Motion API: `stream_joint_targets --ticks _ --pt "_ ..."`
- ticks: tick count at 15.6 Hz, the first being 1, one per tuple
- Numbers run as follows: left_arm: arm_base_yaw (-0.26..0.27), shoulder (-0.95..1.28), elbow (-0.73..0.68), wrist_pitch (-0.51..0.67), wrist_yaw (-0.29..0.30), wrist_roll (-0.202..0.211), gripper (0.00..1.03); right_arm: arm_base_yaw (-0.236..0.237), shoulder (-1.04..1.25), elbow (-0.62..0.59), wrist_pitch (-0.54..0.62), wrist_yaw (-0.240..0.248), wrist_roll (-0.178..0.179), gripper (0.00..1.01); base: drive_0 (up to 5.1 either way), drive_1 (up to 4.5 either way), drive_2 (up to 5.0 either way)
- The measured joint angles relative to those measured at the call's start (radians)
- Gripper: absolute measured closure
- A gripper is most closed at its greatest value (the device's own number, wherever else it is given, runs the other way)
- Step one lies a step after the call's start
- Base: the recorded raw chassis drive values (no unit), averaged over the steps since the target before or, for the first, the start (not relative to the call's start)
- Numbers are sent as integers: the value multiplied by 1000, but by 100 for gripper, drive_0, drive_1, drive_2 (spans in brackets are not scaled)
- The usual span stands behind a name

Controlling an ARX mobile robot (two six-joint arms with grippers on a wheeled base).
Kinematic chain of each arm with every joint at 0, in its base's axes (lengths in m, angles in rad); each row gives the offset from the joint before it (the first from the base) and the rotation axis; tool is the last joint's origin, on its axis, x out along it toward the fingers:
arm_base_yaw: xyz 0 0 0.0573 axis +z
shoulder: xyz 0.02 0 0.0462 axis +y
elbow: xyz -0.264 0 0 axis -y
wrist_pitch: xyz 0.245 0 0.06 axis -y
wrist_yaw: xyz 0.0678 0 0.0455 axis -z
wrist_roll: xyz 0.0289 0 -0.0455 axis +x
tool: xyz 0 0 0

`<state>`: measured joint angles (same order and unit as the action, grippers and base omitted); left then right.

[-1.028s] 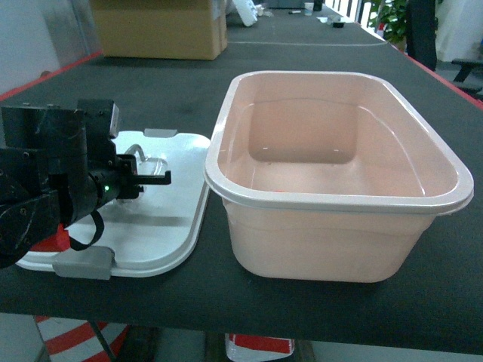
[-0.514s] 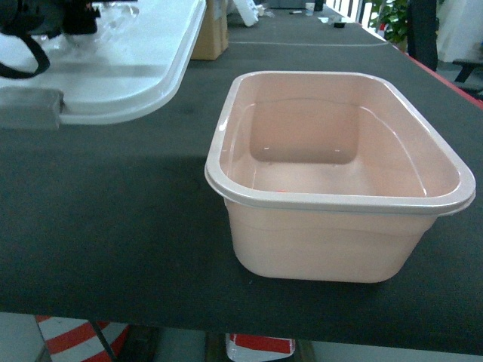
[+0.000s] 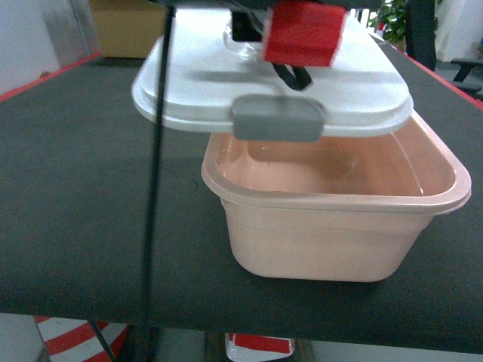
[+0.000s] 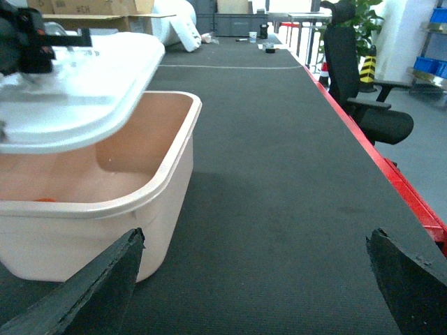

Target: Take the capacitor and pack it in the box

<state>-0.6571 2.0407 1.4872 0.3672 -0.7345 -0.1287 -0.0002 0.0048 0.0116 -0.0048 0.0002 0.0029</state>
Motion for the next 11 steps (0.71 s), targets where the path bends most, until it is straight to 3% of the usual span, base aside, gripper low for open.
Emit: stream_joint_targets --ticks 3,9,11 --pt "-28 135 124 -85 -38 -51 101 0 0 0 0 0 0 3 0 0 0" --pt "-42 194 202 -161 -59 -89 101 0 0 0 0 0 0 3 0 0 0" --pt "-79 200 242 -188 -72 -110 101 0 0 0 0 0 0 3 0 0 0"
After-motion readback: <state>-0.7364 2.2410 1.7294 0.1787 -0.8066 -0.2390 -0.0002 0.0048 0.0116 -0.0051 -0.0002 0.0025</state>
